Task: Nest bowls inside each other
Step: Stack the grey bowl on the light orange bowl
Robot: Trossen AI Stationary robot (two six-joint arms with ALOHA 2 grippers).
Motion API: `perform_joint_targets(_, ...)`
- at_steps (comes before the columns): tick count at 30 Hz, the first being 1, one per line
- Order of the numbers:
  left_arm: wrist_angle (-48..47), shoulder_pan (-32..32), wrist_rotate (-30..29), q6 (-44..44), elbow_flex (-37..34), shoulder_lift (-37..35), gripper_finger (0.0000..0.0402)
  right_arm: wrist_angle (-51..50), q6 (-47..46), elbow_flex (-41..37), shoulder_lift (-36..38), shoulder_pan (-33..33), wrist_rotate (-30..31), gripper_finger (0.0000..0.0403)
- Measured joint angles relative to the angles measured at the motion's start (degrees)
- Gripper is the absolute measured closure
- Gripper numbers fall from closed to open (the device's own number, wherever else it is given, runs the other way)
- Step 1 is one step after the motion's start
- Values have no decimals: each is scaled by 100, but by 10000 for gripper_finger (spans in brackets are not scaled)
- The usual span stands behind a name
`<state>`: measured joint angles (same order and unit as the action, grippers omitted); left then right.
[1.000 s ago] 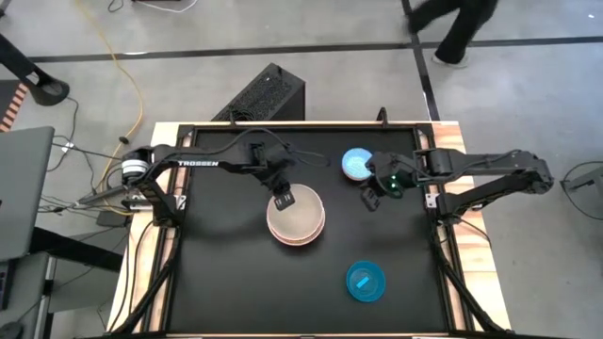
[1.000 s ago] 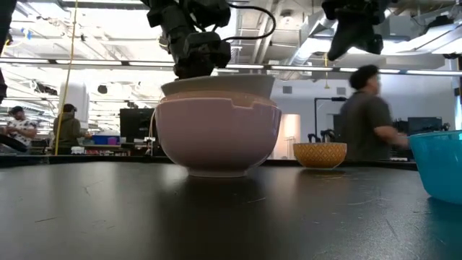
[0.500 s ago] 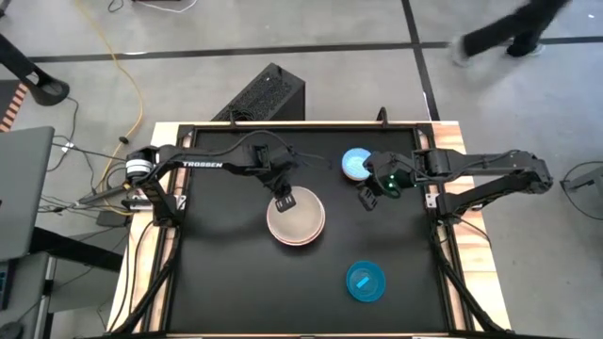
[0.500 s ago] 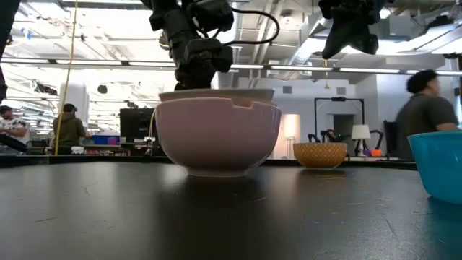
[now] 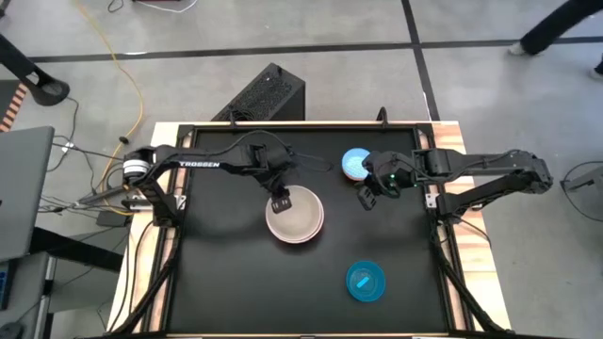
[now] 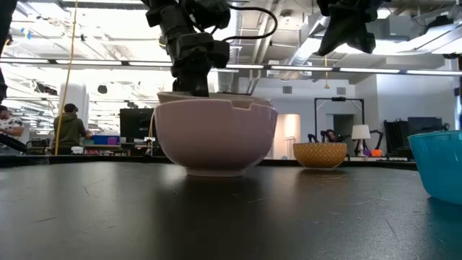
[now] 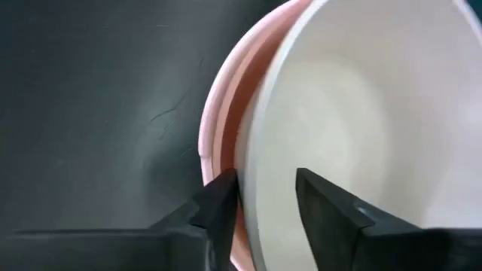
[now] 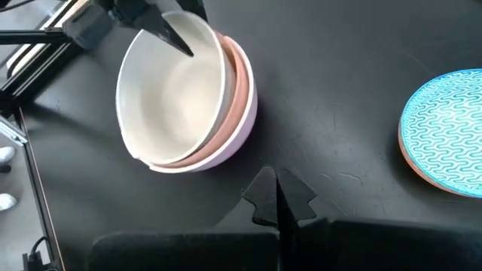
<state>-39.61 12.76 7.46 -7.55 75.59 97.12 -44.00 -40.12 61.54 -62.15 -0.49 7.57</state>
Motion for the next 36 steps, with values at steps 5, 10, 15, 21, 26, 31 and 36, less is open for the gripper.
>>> perform_joint_targets(5, -9, 118, -154, 49, 0, -250, 244, 31, 0, 0, 0, 0, -1, 401)
perform_joint_targets(10, -120, 139, -495, 166, 0, -395, 237, 137, 0, 0, 0, 0, -6, 401)
perform_joint_targets(15, -182, 190, -622, 327, 0, -557, 237, 135, -2, 0, 0, 0, -6, 401)
perform_joint_targets(21, -146, 340, 62, 437, -11, -629, 237, 237, 0, 0, 0, 4, -6, 401)
perform_joint_targets(26, 804, 345, 278, 491, -485, -616, 237, 749, -60, 2, -136, 61, 104, 401)
perform_joint_targets(31, 1911, 398, 298, 244, -1004, -614, 237, 1881, 468, 9, -801, 127, -290, 401)
perform_joint_targets(36, 2225, 640, 727, 34, -1217, -619, 237, 2389, 459, 7, -1366, 100, -399, 401)
